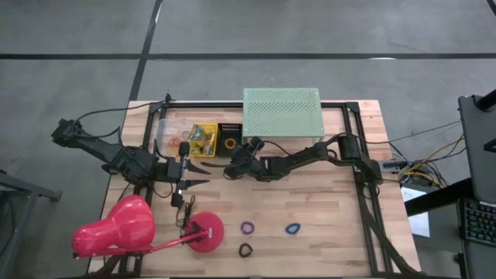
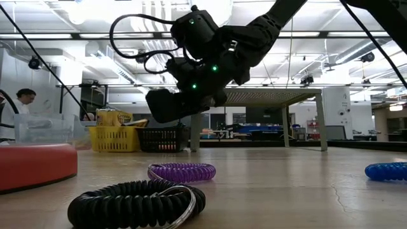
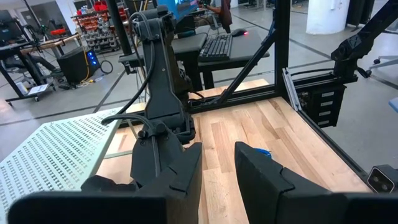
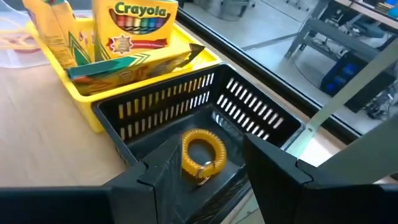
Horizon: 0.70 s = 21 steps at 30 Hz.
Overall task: Pick & Place Office Desk Supplies
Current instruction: Put the purple spring rubber band into the black bin
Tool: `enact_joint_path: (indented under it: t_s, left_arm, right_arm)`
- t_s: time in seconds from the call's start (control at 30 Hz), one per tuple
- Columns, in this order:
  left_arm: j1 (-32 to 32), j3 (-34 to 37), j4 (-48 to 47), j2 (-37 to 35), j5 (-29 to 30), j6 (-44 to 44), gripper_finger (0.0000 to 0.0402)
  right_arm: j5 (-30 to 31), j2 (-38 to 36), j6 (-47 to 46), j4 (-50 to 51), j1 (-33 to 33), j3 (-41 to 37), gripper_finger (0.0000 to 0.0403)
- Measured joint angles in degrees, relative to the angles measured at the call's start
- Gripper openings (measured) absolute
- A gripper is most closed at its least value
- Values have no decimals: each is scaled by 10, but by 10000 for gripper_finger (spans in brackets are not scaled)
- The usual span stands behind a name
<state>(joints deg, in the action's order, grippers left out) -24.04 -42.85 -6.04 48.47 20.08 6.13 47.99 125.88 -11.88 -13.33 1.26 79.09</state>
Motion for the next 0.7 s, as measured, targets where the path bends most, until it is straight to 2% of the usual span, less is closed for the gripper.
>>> enact_joint_path:
  t_s: [0.27, 0.5, 0.63, 0.7]
  left_arm:
    - [0, 0, -2, 0, 0, 0, 98]
    - [0, 0, -2, 0, 0, 0, 98]
    - [0, 0, -2, 0, 0, 0, 98]
    - [0, 0, -2, 0, 0, 0, 98]
  right_arm:
    - [-4, -8, 1, -1, 28, 2, 169]
    - [-5, -46, 31, 3, 72, 2, 169]
    - [-45, -94, 30, 53, 106, 2, 169]
    - [-82, -127, 14, 118, 121, 3, 169]
